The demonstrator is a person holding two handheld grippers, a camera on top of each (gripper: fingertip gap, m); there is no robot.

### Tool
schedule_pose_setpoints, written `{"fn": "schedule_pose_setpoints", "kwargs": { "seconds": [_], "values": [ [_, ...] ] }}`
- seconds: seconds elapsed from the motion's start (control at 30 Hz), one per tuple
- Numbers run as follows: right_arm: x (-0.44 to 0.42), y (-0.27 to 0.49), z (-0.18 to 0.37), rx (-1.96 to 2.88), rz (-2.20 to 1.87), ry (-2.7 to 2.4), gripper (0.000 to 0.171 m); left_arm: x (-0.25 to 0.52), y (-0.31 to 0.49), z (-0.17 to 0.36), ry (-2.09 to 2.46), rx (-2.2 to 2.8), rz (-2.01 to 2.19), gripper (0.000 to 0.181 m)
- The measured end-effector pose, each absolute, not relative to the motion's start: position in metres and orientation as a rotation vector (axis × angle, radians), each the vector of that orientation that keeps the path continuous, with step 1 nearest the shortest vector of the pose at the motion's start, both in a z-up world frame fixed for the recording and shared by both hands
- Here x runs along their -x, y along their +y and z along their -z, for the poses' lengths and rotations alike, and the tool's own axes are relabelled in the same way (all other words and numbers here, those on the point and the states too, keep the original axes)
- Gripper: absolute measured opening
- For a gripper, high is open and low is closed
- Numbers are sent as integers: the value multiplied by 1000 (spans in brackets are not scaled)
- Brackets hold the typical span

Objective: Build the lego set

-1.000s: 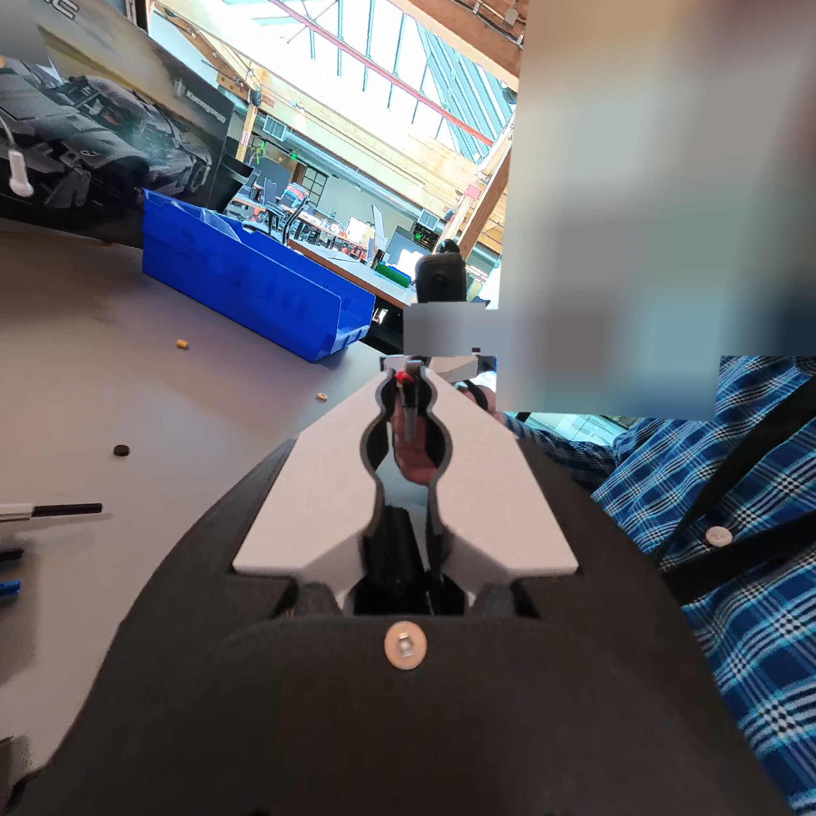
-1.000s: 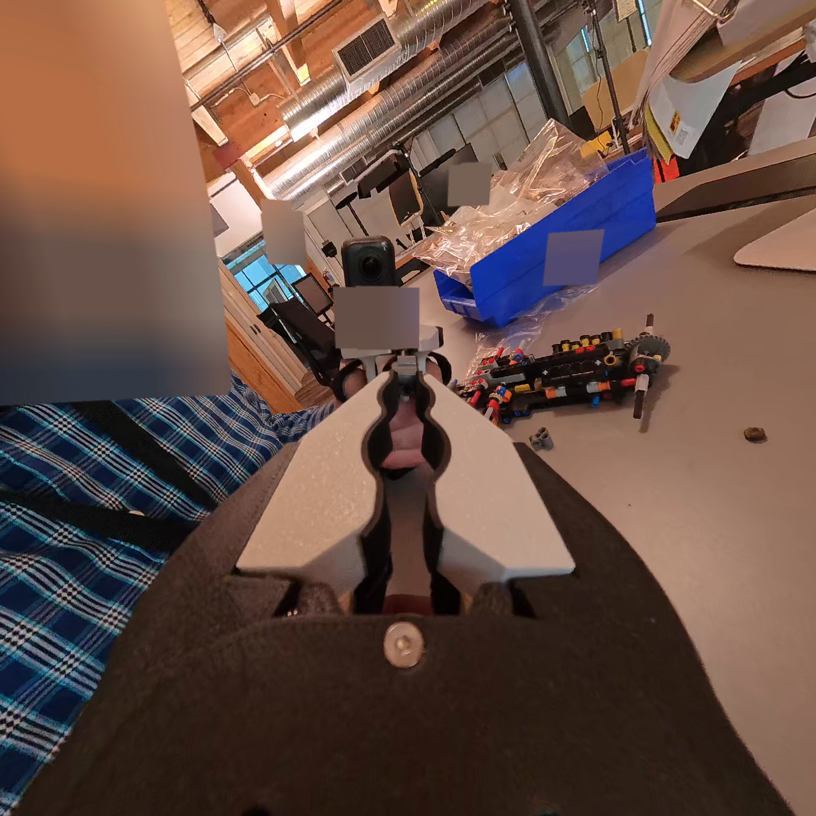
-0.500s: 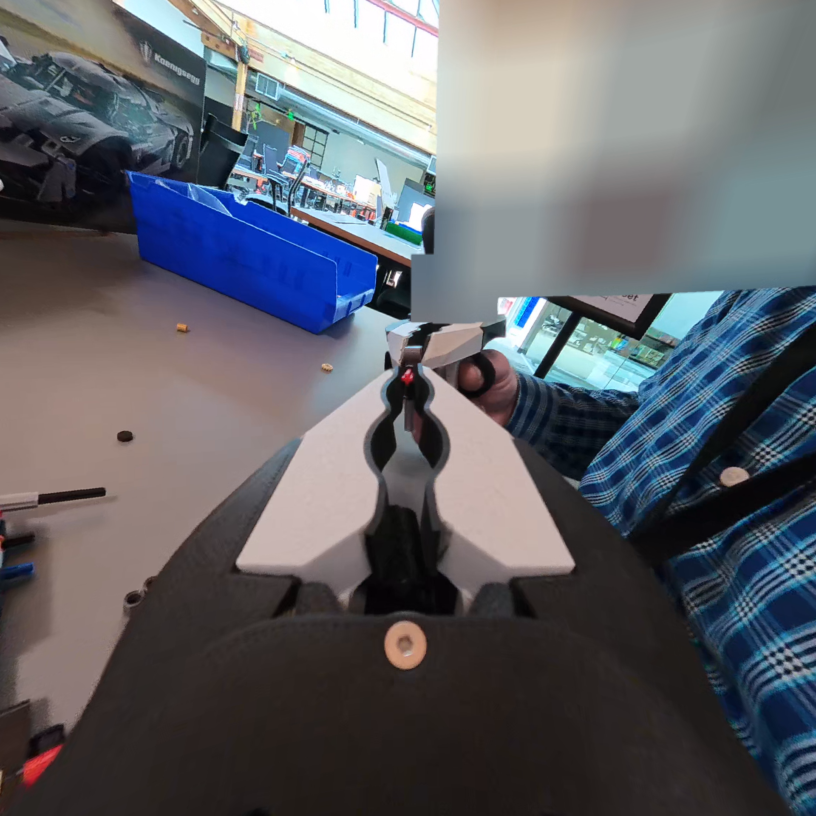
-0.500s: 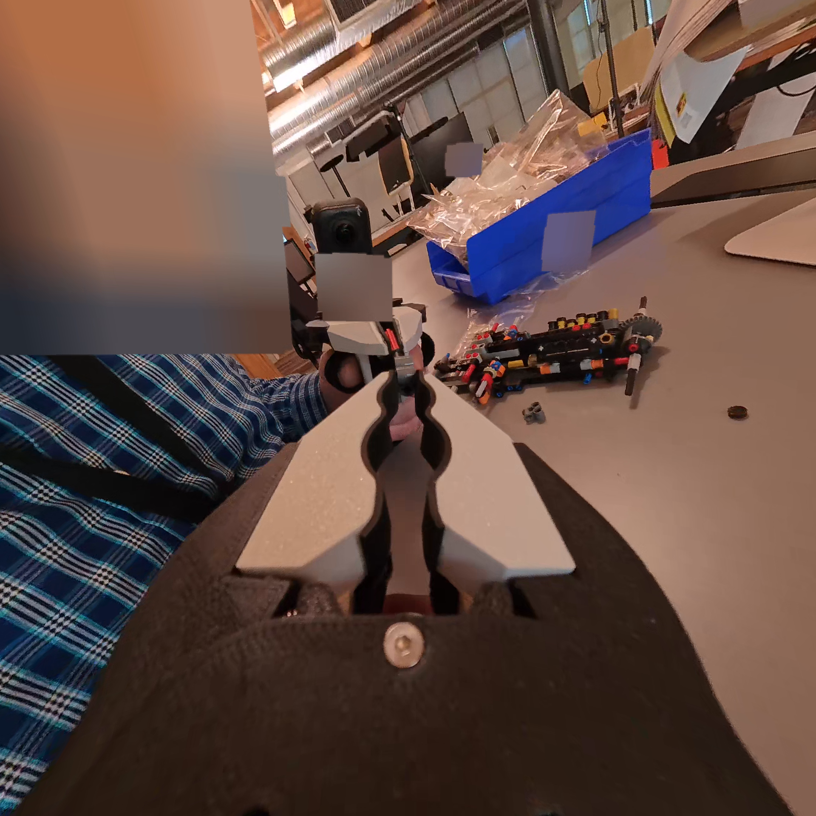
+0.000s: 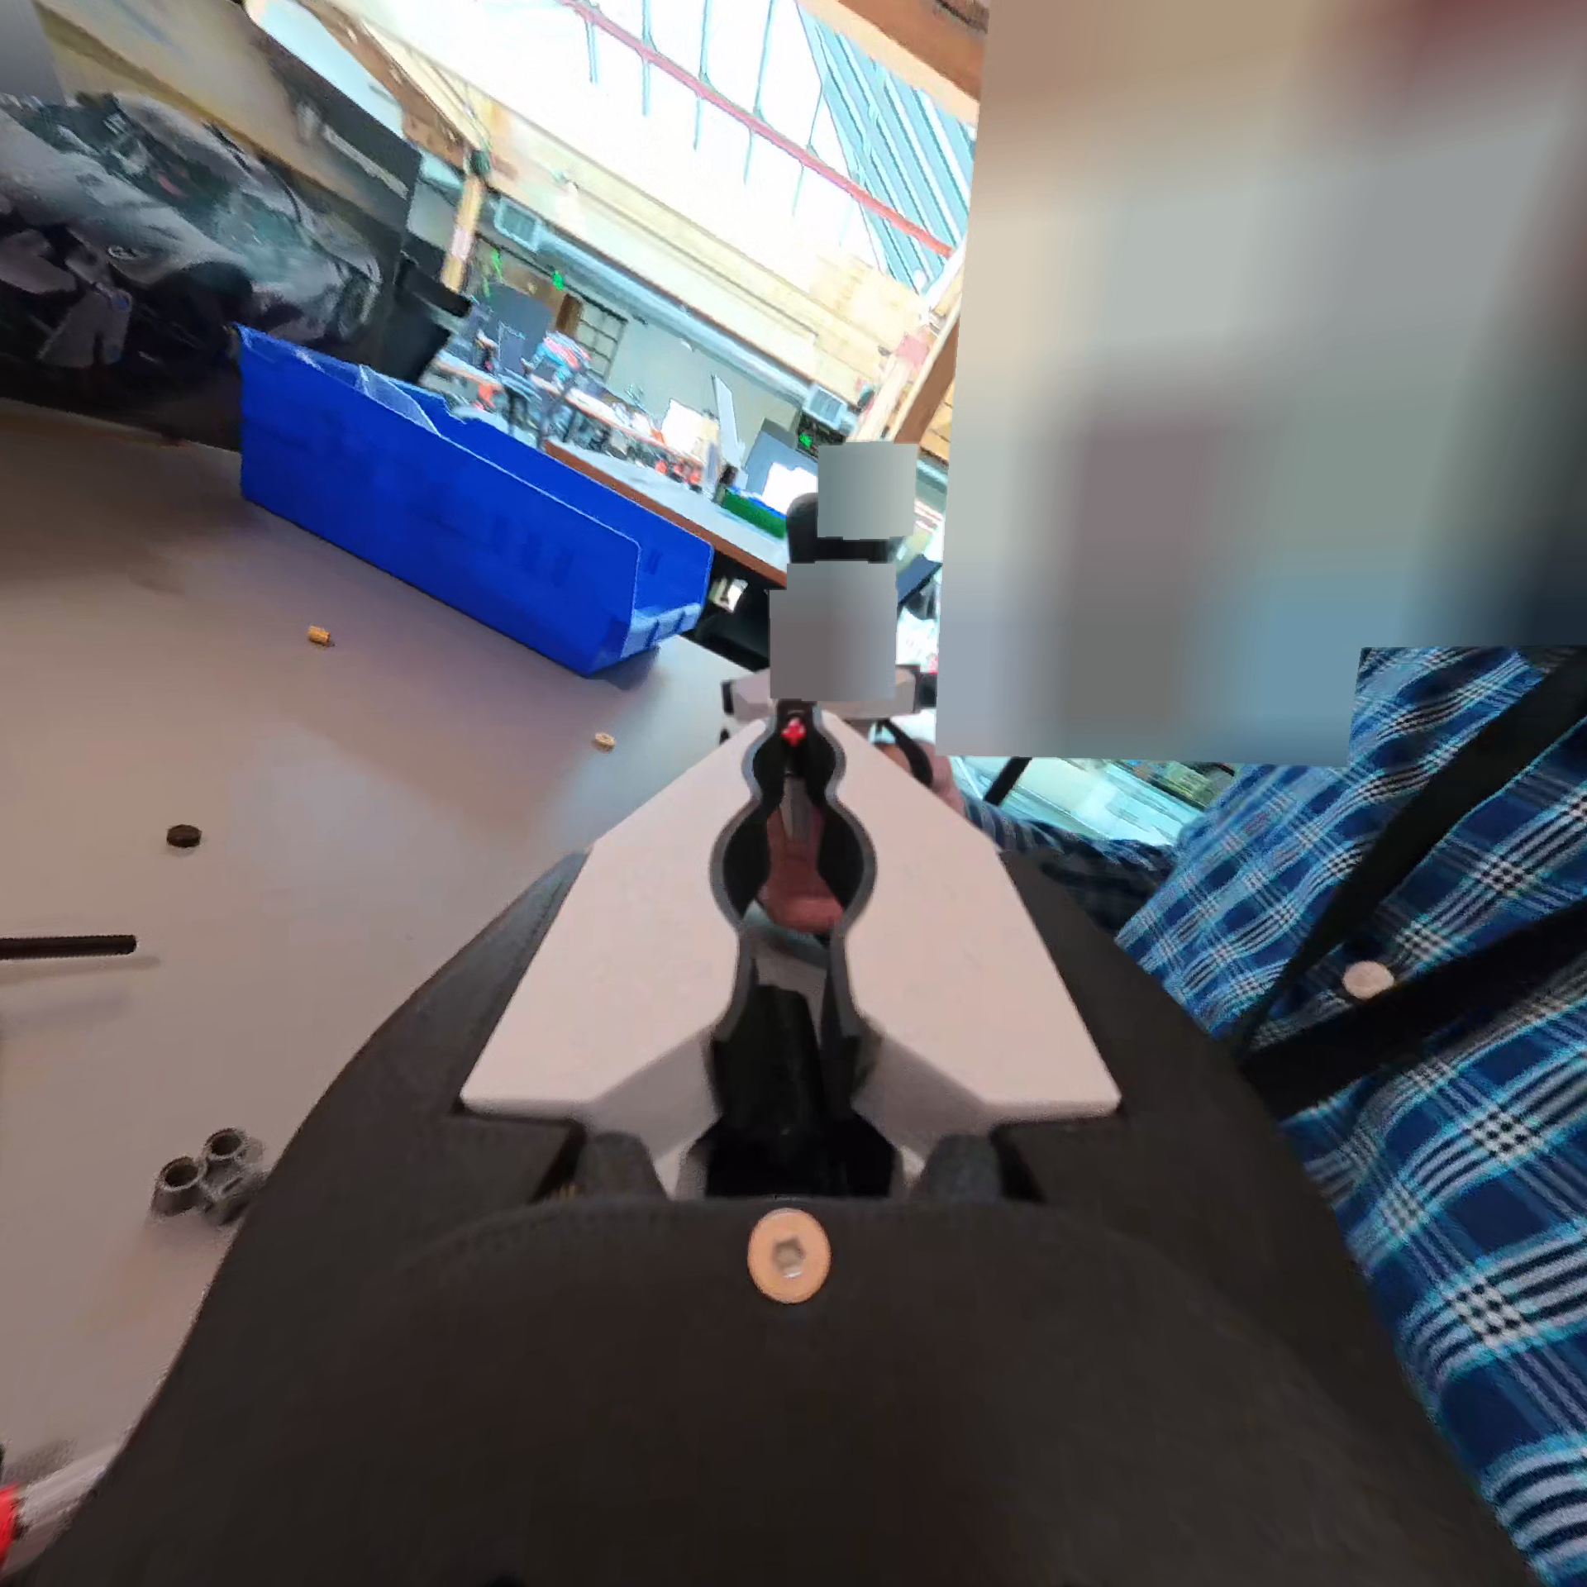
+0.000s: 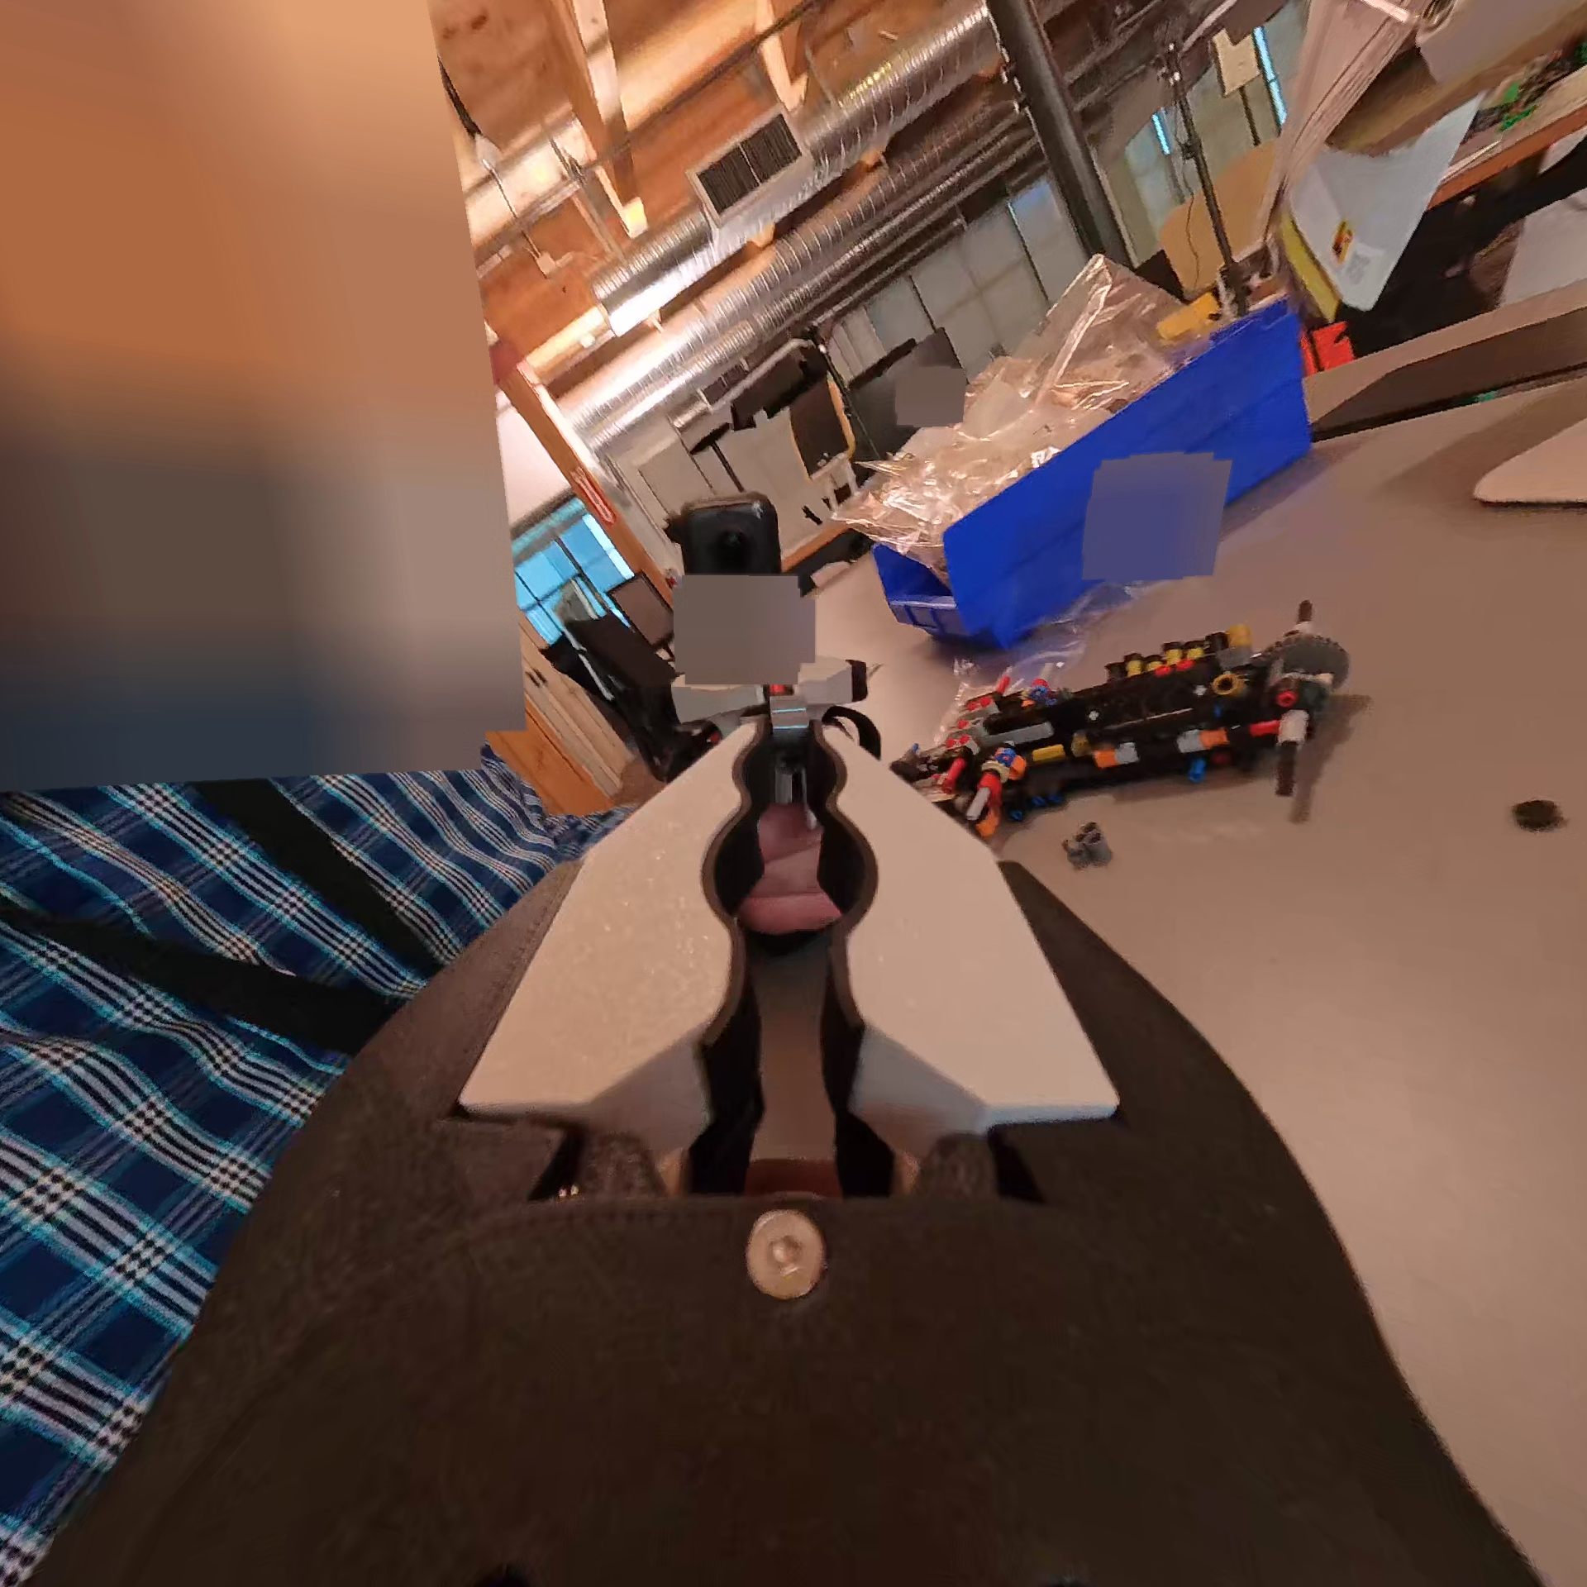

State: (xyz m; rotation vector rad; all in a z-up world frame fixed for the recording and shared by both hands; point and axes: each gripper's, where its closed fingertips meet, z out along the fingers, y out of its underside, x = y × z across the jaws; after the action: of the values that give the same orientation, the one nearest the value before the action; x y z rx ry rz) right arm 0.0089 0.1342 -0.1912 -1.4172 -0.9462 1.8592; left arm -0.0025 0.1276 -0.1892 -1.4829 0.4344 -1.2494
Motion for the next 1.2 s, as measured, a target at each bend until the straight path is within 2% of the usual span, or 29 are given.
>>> {"fn": "schedule_pose_setpoints", "kwargs": {
  "seconds": [0.1, 0.2, 0.27, 0.57, 0.67, 0.73, 0.8, 0.9, 1.0, 1.03, 1.07, 1.1, 1.2],
  "values": [
    [-11, 132, 188, 1413, -1678, -1060, 4, 3, 127, 188, 486, 1514, 1206, 6],
    [-19, 134, 184, 1412, -1663, -1047, 4, 8, 122, 192, 560, 1551, 1116, 9],
    [-18, 133, 191, 1419, -1626, -1075, 5, 9, 120, 195, 576, 1567, 1072, 0],
    [-7, 120, 198, 1416, -1760, -1008, 5, 2, 113, 202, 566, 1617, 1043, 1],
    [-9, 126, 190, 1407, -1868, -887, 5, 1, 116, 203, 538, 1619, 1049, 26],
    [-8, 125, 188, 1401, -1914, -837, 4, 2, 117, 201, 518, 1617, 1052, 37],
    [-5, 123, 184, 1383, -1978, -776, 5, 0, 117, 197, 506, 1601, 1063, 32],
    [-2, 123, 180, 1357, -2016, -701, 5, -2, 118, 191, 494, 1578, 1071, 3],
    [1, 124, 184, 1391, -1972, -714, 5, 2, 118, 193, 489, 1614, 1083, 3],
    [2, 126, 188, 1424, -1921, -743, 11, 4, 118, 195, 512, 1633, 1051, 3],
    [1, 128, 192, 1451, -1860, -784, 28, 6, 117, 197, 542, 1666, 1011, 3],
    [0, 130, 197, 1466, -1769, -850, 32, 8, 116, 203, 604, 1709, 950, 3],
    [-1, 133, 206, 1456, -1390, -1141, 26, 12, 110, 225, 820, 1858, 743, 3]
  ]
}}
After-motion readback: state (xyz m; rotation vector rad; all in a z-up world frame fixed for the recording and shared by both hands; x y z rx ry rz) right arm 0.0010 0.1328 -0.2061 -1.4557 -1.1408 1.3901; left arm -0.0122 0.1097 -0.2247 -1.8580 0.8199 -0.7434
